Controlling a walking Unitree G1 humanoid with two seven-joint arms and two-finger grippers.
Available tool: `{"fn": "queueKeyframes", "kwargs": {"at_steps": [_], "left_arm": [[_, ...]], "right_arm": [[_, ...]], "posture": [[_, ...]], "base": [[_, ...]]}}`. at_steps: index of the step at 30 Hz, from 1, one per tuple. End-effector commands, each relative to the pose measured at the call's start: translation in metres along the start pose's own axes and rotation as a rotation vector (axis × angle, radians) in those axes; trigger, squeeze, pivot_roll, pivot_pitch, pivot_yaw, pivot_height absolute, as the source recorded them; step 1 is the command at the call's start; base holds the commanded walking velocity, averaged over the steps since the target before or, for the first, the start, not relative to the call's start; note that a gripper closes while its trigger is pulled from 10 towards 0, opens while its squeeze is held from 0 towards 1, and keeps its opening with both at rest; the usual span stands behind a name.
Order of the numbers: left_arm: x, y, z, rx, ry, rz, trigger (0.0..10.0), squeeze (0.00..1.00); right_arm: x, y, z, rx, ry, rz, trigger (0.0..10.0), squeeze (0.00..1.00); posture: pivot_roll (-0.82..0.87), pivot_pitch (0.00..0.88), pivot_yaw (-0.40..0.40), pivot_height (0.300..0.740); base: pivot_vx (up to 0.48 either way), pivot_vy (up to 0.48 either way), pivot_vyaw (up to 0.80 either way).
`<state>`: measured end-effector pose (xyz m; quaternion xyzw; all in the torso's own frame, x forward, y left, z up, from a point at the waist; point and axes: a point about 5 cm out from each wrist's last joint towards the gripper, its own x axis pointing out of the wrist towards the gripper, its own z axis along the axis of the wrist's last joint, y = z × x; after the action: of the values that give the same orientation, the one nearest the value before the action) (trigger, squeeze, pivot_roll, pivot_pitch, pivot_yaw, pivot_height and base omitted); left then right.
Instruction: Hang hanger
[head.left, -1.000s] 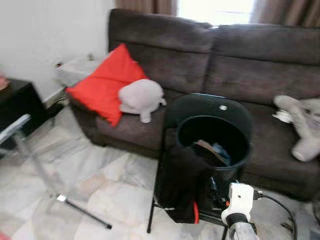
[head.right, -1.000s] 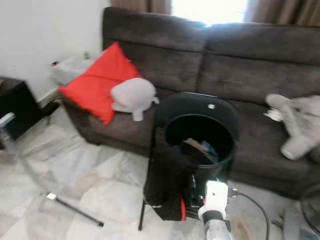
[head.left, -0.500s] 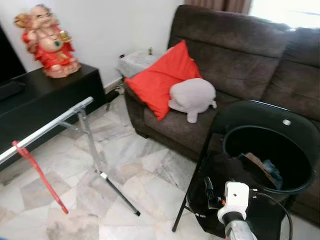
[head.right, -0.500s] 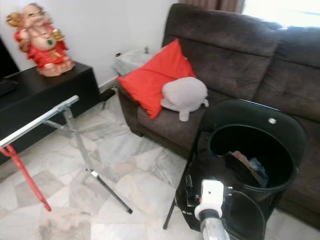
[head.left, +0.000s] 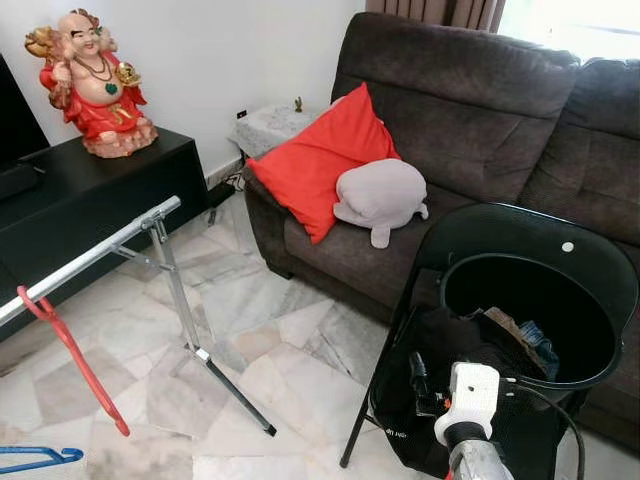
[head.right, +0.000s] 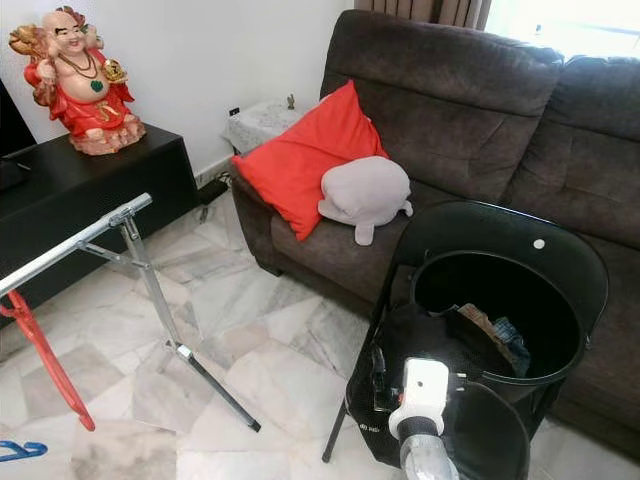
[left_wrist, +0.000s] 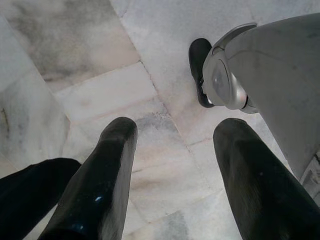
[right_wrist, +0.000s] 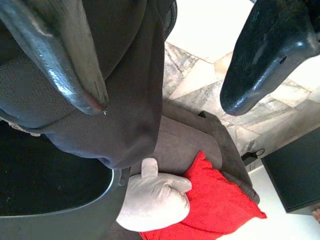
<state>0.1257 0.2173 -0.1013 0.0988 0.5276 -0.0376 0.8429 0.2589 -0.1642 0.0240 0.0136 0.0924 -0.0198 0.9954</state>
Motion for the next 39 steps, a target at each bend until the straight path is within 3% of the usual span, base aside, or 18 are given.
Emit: {"fn": "queueKeyframes", "kwargs": {"at_steps": [1, 28, 39], "left_arm": [[-0.001, 0.002, -0.004, 0.016, 0.014, 0.001, 10.0, 0.00], [-0.001, 0.003, -0.003, 0.028, 0.016, 0.009, 10.0, 0.00], [-0.001, 0.003, -0.003, 0.032, 0.017, 0.007, 10.0, 0.00]], "right_arm": [[0.001, 0.001, 0.002, 0.002, -0.003, -0.004, 10.0, 0.00], [-0.002, -0.001, 0.001, -0.008, -0.001, -0.041, 10.0, 0.00], [-0.020, -0.001, -0.013, 0.032, 0.063, -0.073, 10.0, 0.00]], "posture": [[0.08, 0.000, 0.016, 0.740], [0.08, 0.000, 0.013, 0.740], [0.07, 0.000, 0.011, 0.740]], "base": [[0.000, 0.000, 0.00], [0.199, 0.000, 0.00], [0.000, 0.000, 0.00]]}}
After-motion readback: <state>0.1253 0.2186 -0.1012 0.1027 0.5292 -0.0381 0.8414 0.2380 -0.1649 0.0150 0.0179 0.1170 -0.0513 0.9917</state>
